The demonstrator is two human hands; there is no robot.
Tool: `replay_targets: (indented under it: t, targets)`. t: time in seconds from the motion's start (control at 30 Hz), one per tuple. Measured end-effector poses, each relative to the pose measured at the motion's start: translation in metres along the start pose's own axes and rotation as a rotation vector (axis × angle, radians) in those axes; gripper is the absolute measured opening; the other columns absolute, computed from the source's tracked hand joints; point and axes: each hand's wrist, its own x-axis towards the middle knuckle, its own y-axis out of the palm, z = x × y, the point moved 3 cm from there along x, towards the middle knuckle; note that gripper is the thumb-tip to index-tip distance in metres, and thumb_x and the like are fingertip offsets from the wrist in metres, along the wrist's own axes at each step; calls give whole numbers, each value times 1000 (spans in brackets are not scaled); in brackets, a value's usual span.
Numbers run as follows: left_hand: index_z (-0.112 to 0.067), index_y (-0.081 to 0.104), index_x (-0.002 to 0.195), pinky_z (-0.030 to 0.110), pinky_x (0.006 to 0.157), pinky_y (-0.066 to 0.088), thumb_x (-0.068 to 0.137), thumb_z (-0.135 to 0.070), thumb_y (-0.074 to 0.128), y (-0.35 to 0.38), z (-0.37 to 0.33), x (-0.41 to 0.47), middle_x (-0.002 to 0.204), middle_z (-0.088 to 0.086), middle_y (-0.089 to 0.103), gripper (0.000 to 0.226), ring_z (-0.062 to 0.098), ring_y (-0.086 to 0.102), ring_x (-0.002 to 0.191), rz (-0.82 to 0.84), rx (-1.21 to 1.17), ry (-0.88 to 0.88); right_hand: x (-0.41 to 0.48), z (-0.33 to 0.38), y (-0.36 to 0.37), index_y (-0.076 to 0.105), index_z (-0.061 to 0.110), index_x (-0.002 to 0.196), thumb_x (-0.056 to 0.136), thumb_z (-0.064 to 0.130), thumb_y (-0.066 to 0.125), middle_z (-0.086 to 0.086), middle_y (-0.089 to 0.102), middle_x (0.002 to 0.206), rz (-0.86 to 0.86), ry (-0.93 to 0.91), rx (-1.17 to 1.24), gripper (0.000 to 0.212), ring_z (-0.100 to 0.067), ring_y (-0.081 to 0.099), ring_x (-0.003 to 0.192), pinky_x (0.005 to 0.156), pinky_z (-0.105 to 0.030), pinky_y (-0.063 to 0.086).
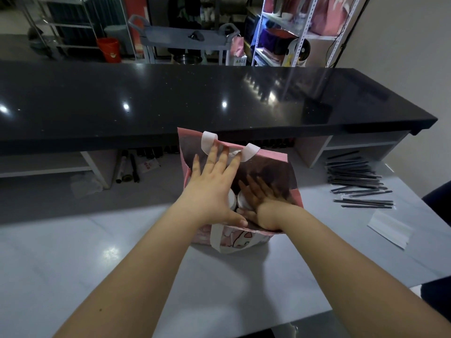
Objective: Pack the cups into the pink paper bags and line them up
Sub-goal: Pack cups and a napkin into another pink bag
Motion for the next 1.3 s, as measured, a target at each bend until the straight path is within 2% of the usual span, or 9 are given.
replay_targets:
  t: [0.07, 0.13, 0.2, 0.27, 0.47, 0.67, 0.97, 1.1, 1.3]
  targets:
    - [-23, -13, 154, 55, 119, -6, 70, -73, 65, -7, -1, 1, 163, 1, -16, 125, 20, -27, 146, -53, -6, 7, -1, 4, -19, -15, 35, 152, 99, 56, 32, 7, -21, 161, 3, -13, 54, 74, -19, -17, 148, 120, -48, -4]
    - [-22, 5, 156, 50, 120, 7, 81, -66, 61, -19, -1, 1, 164, 2, 7, 104, 21, -5, 151, -151, -7, 17, -7, 8, -48, 6, 35, 155, 97, 47, 47, 2, 10, 163, -126, -37, 161, 72, -24, 14, 148, 119, -47, 19]
    - [-22, 27, 152, 44, 111, 25, 86, -55, 61, -32, 0, 1, 154, 0, 36, 82, 23, 22, 144, -282, 26, 16, -21, 10, -78, 38, 35, 145, 93, 40, 58, 1, 48, 144, -322, -67, 172, 56, -24, 48, 127, 101, -43, 44]
    - [-24, 43, 144, 40, 100, 31, 88, -47, 59, -44, -1, 2, 136, -3, 54, 63, 23, 39, 129, -368, 61, -4, -38, 10, -98, 58, 34, 125, 89, 35, 62, 7, 63, 118, -470, -83, 159, 36, -19, 59, 105, 83, -37, 51]
    - [-29, 65, 119, 41, 85, 34, 87, -54, 54, -66, -23, 20, 103, -2, 57, 43, 24, 46, 103, -472, 98, -4, -65, -2, -115, 68, 23, 113, 88, 24, 62, 2, 67, 106, -695, -41, 54, 25, -22, 54, 103, 85, -39, 46]
    - [-28, 60, 124, 42, 92, 31, 90, -44, 50, -58, -68, 64, 121, -1, 56, 38, 24, 46, 114, -355, 56, 83, -88, -49, -112, 69, 21, 111, 89, 21, 63, 1, 68, 109, -787, 79, 93, 23, -24, 54, 103, 88, -43, 46]
    - [-27, 61, 120, 40, 85, 34, 87, -44, 54, -36, -165, 123, 118, 1, 54, 38, 28, 45, 111, -293, 19, 150, -136, -145, -101, 70, 17, 110, 82, 17, 71, -1, 68, 107, -868, 237, 146, 28, -26, 53, 106, 89, -40, 45]
    - [-25, 60, 114, 42, 85, 37, 86, -42, 55, -11, -209, 143, 114, 2, 54, 33, 28, 47, 107, -238, -36, 140, -143, -202, -84, 68, 21, 112, 84, 19, 70, 3, 67, 108, -835, 290, 198, 28, -21, 53, 107, 87, -38, 47]
    - [-26, 56, 126, 43, 91, 36, 87, -38, 53, 48, -258, 180, 117, 3, 54, 41, 29, 46, 112, -74, -75, 54, -141, -291, -47, 70, 22, 109, 80, 15, 71, 5, 68, 107, -775, 317, 310, 30, -20, 57, 104, 87, -34, 48]
